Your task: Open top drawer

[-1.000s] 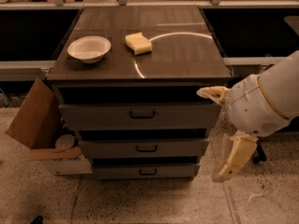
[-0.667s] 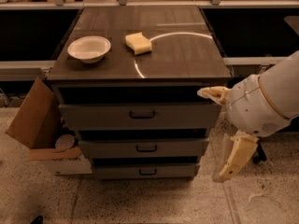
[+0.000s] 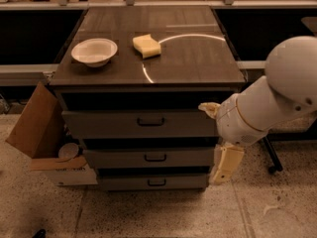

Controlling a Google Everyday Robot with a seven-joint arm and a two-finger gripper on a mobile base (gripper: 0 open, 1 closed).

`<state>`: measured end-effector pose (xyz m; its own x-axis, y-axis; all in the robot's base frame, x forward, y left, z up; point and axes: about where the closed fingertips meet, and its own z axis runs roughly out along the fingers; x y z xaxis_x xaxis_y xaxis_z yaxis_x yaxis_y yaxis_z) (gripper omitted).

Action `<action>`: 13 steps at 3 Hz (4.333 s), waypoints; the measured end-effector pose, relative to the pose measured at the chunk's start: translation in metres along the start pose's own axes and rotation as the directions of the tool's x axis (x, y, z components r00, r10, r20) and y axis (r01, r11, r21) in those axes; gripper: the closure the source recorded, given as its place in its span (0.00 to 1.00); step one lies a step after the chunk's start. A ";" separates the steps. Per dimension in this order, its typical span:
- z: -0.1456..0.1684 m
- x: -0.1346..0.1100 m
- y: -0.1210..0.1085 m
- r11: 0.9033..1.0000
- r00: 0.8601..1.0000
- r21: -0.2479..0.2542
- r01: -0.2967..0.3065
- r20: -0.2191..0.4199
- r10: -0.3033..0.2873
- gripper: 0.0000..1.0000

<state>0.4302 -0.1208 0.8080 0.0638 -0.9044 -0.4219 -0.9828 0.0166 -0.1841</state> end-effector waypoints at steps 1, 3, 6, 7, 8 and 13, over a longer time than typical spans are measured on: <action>0.047 0.027 -0.027 1.000 0.999 0.012 -0.022 -0.034 0.022 0.00; 0.057 0.035 -0.035 1.000 0.997 0.019 -0.014 -0.080 0.016 0.00; 0.112 0.065 -0.089 0.995 0.979 0.022 0.093 -0.185 -0.087 0.00; 0.125 0.073 -0.108 0.994 0.977 0.024 0.104 -0.189 -0.097 0.00; 0.135 0.080 -0.133 0.993 0.973 0.028 0.115 -0.206 -0.107 0.00; 0.147 0.089 -0.115 0.995 0.969 -0.043 0.086 -0.227 -0.093 0.96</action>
Offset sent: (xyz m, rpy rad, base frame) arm 0.0286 -0.0037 -0.0375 -0.0263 -0.0009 -0.0256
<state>0.5742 -0.1408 0.6606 0.1141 -0.9750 -0.1905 -0.9803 -0.0793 -0.1811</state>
